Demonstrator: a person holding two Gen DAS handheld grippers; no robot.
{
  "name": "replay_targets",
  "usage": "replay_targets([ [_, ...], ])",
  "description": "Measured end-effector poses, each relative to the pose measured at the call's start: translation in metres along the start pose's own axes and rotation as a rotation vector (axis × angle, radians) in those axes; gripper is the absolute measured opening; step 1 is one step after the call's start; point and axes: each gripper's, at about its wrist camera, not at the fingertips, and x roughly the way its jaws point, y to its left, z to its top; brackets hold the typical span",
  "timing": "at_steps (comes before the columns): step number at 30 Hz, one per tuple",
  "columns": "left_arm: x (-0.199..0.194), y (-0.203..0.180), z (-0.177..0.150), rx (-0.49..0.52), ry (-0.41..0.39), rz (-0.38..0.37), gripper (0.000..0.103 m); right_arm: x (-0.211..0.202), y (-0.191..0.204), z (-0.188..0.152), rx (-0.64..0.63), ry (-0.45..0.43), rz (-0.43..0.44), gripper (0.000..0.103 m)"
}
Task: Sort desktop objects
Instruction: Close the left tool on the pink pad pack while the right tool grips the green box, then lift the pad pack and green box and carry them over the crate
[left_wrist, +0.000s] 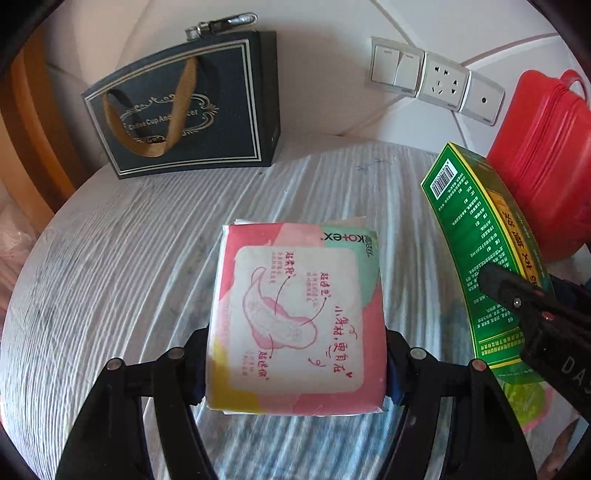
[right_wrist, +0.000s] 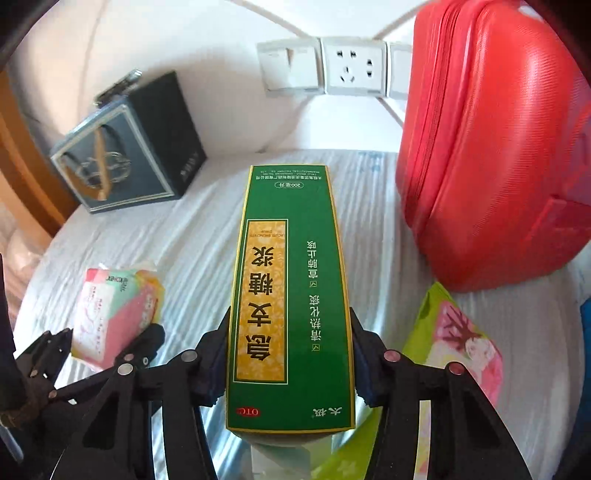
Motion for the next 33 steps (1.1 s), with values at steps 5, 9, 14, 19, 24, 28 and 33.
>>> replay_targets([
  [5,-0.067,0.007,-0.009,-0.011,-0.091,0.024,0.068,-0.059,0.015,-0.014,-0.021,-0.079,0.017,0.052],
  [9,-0.127,0.009,-0.021,-0.01,-0.155,0.009,0.068,-0.124,0.028,-0.032,-0.04,-0.157,0.021,0.052],
  [14,-0.209,0.003,-0.038,0.027,-0.261,-0.025,0.068,-0.214,0.039,-0.059,-0.044,-0.272,-0.015,0.052],
  [19,-0.277,-0.024,-0.056,0.081,-0.339,-0.102,0.068,-0.302,0.031,-0.092,-0.017,-0.379,-0.081,0.052],
  [24,-0.334,-0.071,-0.075,0.144,-0.405,-0.202,0.068,-0.384,-0.002,-0.124,0.045,-0.476,-0.155,0.053],
  [28,-0.378,-0.124,-0.089,0.209,-0.456,-0.292,0.068,-0.448,-0.041,-0.149,0.094,-0.553,-0.211,0.053],
  [33,-0.432,-0.208,-0.111,0.285,-0.529,-0.368,0.068,-0.523,-0.109,-0.179,0.154,-0.655,-0.266,0.053],
])
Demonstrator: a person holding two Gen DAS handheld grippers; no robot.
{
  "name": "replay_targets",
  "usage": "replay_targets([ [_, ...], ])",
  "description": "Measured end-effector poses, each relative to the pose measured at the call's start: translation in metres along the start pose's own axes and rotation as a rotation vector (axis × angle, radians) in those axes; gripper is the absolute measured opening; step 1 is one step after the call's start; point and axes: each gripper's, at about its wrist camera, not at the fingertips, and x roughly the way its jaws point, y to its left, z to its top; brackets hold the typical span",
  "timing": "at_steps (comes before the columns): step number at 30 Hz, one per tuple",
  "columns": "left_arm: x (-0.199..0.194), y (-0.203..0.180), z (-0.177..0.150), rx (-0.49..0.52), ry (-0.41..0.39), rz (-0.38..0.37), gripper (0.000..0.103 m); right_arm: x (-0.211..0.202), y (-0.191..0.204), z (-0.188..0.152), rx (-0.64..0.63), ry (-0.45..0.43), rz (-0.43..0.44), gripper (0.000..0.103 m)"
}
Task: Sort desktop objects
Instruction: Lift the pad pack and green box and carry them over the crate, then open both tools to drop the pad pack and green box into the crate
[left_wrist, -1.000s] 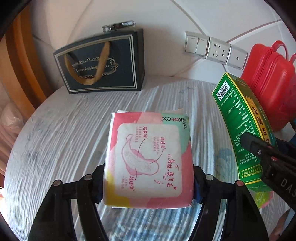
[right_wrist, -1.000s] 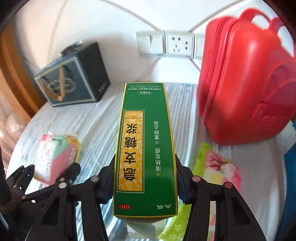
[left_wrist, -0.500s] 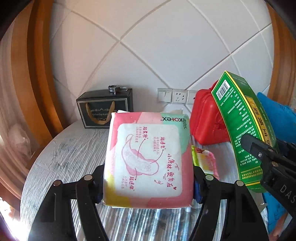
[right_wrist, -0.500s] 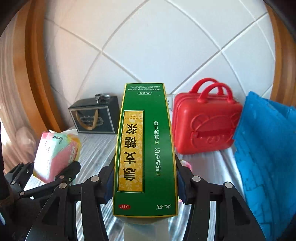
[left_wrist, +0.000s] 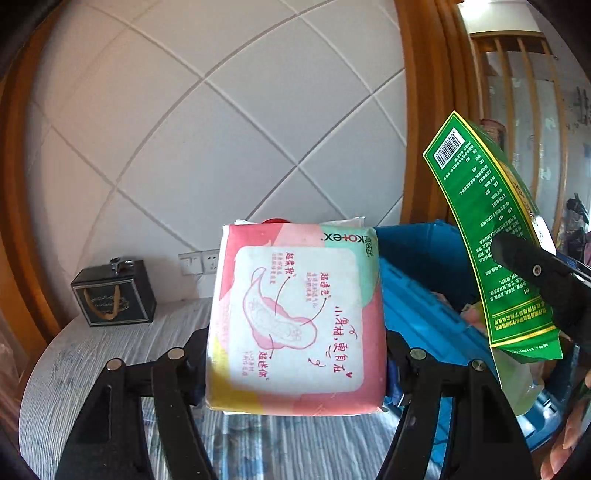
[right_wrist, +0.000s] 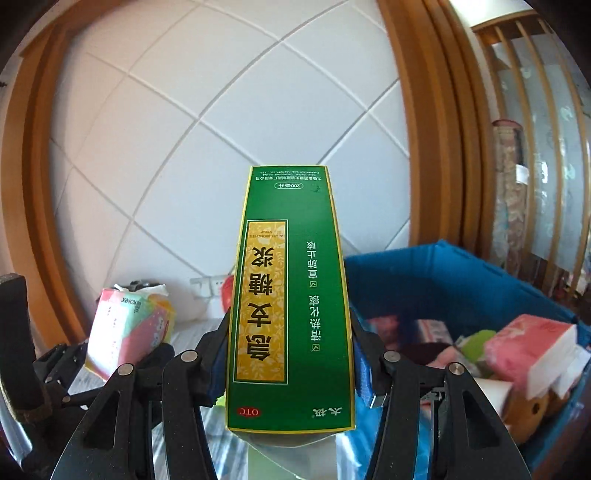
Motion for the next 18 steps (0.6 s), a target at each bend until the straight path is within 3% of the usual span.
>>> replay_targets([
  [5,-0.005,-0.113,0.013,0.051,-0.024,-0.054,0.068,-0.039,-0.102,0.019,0.036,-0.062,-0.036,0.053],
  [10,0.008,-0.211,0.013,0.085,0.024,-0.089,0.069,-0.05,-0.2,0.035,0.029,-0.057,-0.069,0.053],
  [14,0.019,-0.255,0.011,0.11,0.078,-0.073,0.069,-0.045,-0.244,0.037,0.015,-0.005,-0.066,0.053],
  [18,0.023,-0.273,0.011,0.117,0.093,-0.044,0.069,-0.039,-0.266,0.027,0.011,0.035,-0.057,0.053],
])
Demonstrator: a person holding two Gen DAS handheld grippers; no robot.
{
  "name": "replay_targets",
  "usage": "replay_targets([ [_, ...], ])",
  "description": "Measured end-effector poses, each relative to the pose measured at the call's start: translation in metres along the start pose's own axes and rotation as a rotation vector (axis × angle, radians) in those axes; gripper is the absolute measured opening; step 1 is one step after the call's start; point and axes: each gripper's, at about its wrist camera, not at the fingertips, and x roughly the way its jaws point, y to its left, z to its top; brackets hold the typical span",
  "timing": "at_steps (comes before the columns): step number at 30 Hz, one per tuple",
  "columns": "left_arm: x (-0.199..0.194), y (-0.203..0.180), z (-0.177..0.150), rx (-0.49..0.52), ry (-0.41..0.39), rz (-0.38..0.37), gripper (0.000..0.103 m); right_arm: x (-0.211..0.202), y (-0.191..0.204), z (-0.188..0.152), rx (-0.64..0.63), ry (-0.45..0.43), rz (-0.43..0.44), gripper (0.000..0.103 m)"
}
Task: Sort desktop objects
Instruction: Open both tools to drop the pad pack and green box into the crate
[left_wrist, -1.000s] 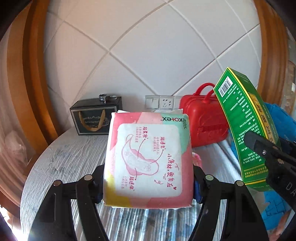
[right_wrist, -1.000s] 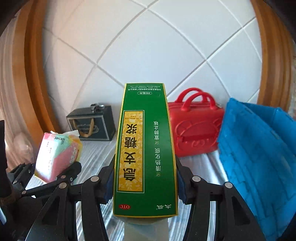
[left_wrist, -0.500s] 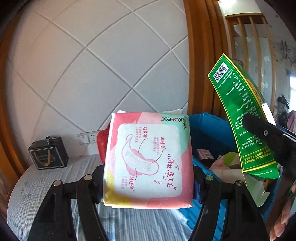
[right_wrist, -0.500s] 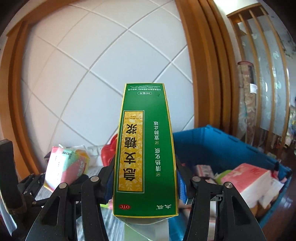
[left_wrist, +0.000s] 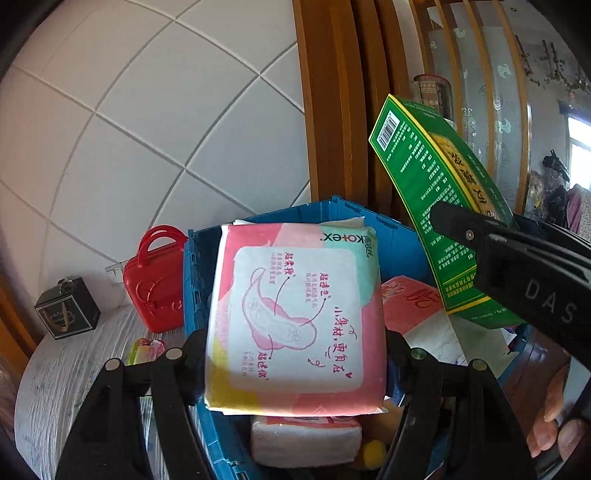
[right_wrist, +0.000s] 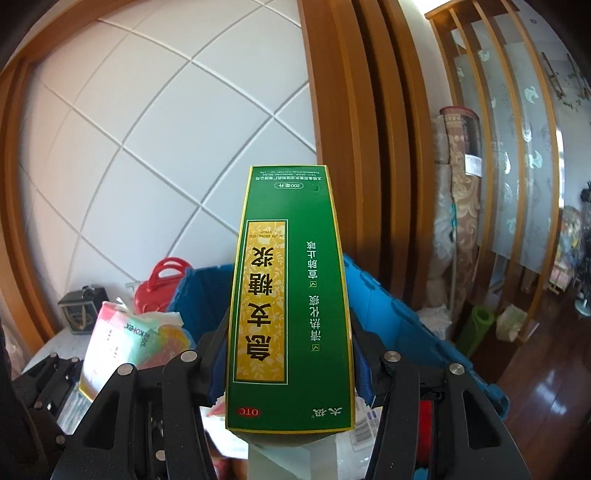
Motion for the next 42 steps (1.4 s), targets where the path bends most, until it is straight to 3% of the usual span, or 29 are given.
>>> replay_targets([
  [7,0.002,-0.011,-0.006,-0.036,0.034,0.051,0.075,0.031,-0.024,-0.016,-0.002,0.094,0.015,0.054],
  [9,0.005,-0.009,-0.006,-0.053,0.04,0.065,0.079,0.039,-0.028,-0.021,-0.003,0.107,0.02,0.059],
  [10,0.003,-0.007,-0.008,-0.062,0.042,0.074,0.08,0.042,-0.028,-0.023,-0.007,0.118,0.03,0.068],
  [11,0.004,-0.005,-0.009,-0.071,0.047,0.081,0.08,0.044,-0.028,-0.025,-0.008,0.125,0.044,0.087],
  [13,0.005,-0.003,-0.011,-0.086,0.056,0.096,0.08,0.046,-0.028,-0.028,-0.004,0.129,0.069,0.103],
  [20,-0.013,0.003,-0.016,-0.135,0.045,0.104,0.08,0.014,-0.045,-0.03,0.021,0.082,0.073,0.103],
  [25,-0.042,0.006,-0.022,-0.114,0.008,0.1,0.08,-0.026,-0.052,-0.035,0.039,0.053,0.016,0.103],
  [31,-0.076,0.019,-0.037,-0.143,-0.001,0.077,0.086,-0.062,-0.041,-0.05,0.041,0.059,-0.02,0.103],
  [42,-0.112,0.013,-0.053,-0.128,0.009,0.024,0.087,-0.112,-0.021,-0.071,0.003,0.066,-0.048,0.103],
])
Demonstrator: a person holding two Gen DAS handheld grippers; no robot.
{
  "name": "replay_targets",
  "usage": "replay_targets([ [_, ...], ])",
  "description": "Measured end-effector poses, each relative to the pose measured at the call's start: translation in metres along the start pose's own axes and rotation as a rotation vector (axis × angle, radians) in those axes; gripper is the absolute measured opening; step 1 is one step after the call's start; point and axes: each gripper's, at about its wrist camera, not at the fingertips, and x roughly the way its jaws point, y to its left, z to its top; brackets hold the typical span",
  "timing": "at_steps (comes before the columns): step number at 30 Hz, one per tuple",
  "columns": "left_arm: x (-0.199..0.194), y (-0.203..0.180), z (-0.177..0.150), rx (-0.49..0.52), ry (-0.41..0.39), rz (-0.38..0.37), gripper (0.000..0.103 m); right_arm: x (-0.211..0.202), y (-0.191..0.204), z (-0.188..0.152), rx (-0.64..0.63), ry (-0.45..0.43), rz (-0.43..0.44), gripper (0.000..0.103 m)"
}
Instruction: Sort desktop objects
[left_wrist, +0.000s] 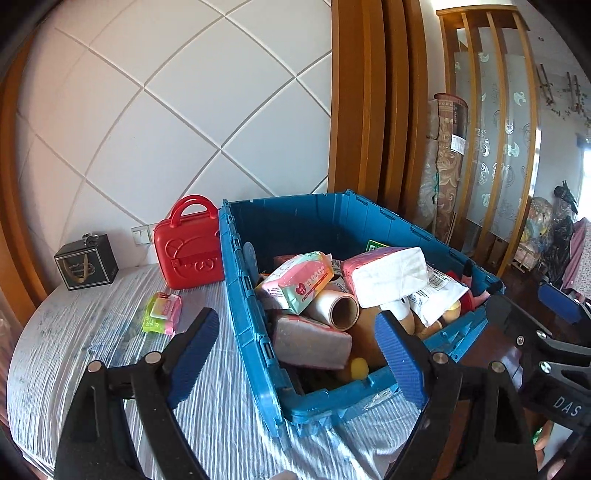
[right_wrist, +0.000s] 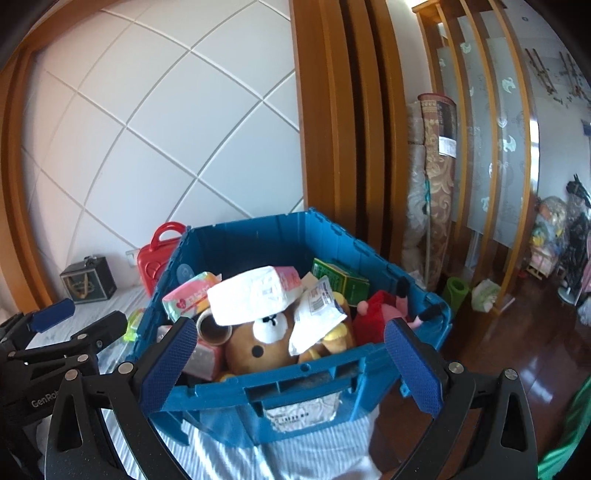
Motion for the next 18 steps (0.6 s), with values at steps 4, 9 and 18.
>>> replay_targets([
  [4,-0.007,-0.005,-0.002,0.009,-0.002,0.0,0.087,-0.009,-0.001,-0.005,0.002,0.005,-0.008,0.103],
  [9,-0.013,-0.012,-0.004,0.023,-0.006,-0.009,0.087,-0.012,-0.001,-0.009,0.0,0.015,-0.014,0.103],
  [18,-0.016,-0.015,-0.004,0.035,-0.022,-0.004,0.087,-0.01,-0.005,-0.012,0.008,0.028,-0.015,0.103],
])
